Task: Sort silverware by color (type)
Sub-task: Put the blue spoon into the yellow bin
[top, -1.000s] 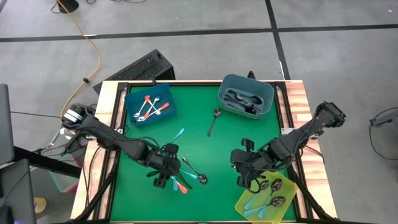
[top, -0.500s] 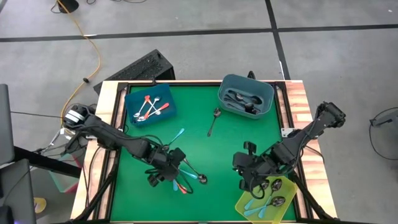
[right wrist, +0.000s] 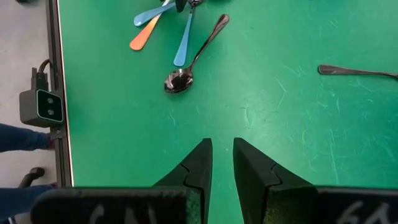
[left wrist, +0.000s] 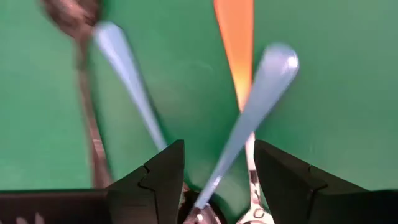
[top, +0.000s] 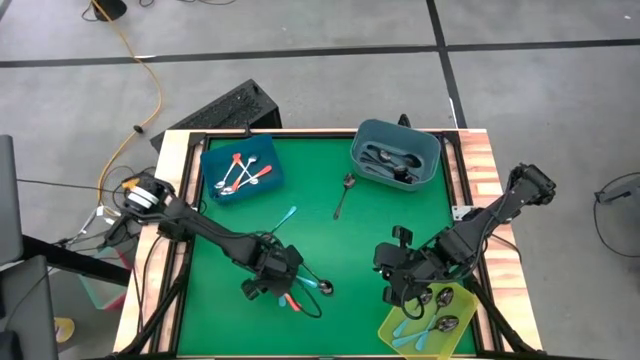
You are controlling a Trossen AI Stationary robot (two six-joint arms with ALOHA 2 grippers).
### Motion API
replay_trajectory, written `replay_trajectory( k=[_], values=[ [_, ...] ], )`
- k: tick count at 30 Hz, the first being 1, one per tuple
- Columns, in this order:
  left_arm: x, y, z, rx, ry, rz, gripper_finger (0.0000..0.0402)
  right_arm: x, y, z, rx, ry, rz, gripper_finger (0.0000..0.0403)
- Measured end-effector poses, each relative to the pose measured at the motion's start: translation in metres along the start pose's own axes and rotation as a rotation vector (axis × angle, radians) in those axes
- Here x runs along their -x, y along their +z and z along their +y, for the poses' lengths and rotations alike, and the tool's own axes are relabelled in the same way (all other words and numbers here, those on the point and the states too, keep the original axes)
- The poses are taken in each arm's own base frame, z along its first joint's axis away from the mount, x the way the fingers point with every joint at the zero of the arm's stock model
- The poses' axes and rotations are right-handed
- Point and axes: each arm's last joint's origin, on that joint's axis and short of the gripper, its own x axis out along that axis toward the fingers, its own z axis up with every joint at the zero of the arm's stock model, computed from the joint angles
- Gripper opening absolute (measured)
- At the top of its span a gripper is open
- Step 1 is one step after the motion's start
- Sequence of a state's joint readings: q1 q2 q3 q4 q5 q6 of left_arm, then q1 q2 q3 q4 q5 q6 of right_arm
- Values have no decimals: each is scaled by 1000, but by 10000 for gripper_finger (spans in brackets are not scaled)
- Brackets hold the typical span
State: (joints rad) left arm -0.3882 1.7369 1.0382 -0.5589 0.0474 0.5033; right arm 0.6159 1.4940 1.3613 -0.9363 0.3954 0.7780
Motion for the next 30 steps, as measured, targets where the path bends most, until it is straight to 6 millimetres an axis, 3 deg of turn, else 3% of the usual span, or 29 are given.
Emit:
replay_trajectory(
  k=[7,20,30],
  values=[
    [-18,-4,2,-24,-37,45,154,0,0,0,1,-1,1,79],
    [-17,-7,9,19,-77,12,47,0,0,0,0,-1,2,79],
    [-17,-7,10,97,-79,11,20,0,0,-1,0,-19,-16,79]
  ],
)
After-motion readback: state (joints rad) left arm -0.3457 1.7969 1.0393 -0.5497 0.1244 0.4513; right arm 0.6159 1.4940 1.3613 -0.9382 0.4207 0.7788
